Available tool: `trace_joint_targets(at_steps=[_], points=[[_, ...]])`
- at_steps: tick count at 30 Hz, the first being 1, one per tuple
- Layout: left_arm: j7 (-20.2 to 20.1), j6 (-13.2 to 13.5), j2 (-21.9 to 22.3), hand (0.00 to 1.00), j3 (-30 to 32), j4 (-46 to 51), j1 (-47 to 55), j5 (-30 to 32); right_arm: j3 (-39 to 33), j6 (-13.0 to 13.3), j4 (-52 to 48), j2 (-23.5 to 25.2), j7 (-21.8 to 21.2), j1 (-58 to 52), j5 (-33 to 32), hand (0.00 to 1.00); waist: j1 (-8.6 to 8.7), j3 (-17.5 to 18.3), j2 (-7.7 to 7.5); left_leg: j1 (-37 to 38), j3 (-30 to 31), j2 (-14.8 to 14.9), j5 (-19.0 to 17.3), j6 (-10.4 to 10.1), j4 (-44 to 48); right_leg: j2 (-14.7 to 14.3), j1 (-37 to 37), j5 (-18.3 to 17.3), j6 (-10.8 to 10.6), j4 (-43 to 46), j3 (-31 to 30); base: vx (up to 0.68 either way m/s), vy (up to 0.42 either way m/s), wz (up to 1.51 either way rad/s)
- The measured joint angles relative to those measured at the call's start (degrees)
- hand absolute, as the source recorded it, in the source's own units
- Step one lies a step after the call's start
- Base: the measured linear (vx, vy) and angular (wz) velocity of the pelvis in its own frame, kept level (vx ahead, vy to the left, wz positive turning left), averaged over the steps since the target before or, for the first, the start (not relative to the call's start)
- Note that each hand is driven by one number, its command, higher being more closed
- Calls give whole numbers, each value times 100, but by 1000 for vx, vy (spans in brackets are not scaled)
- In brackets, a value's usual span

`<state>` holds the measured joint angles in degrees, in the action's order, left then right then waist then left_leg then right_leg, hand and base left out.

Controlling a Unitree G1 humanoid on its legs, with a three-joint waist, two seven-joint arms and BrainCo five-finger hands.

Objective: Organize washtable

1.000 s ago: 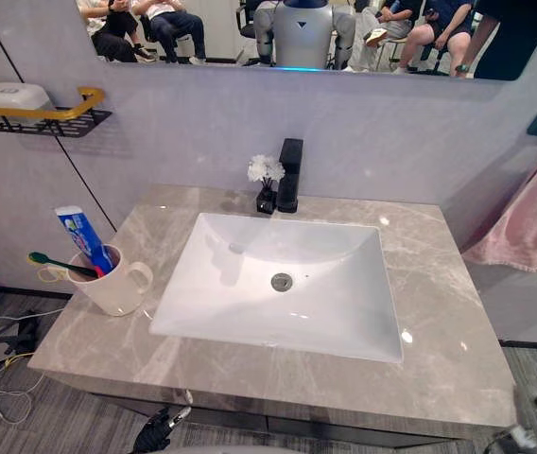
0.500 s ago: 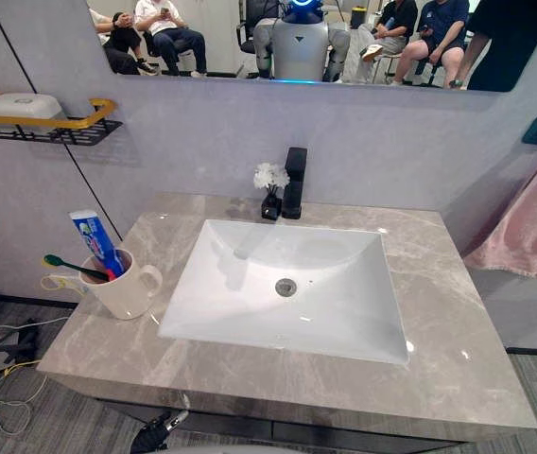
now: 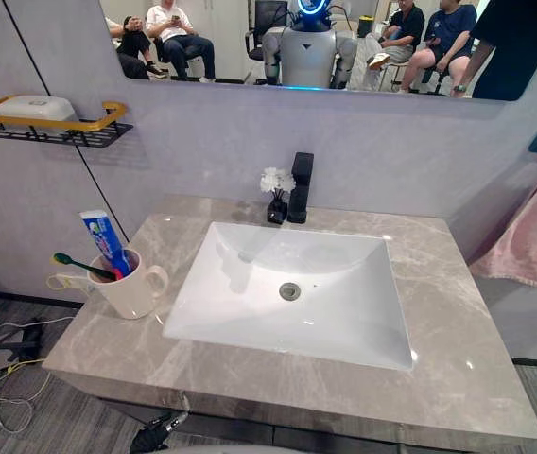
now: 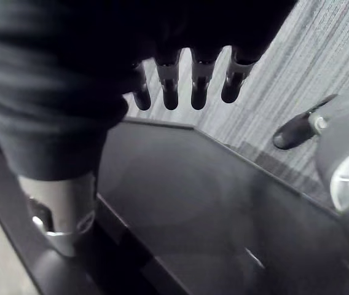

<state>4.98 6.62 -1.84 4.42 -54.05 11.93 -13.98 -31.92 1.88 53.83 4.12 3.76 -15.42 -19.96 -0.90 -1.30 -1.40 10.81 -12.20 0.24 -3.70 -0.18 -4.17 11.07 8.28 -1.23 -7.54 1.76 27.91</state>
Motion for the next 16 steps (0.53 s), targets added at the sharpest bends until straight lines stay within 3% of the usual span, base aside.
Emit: trace_joint_targets(at_steps=[16], points=[[-1, 88, -115, 0, -160, -176, -207, 114, 617, 54, 142, -103, -149, 104, 496, 0, -20, -263, -96, 47, 164, -49, 20, 13, -3, -8, 160, 36, -56, -180, 114, 14, -3, 5]])
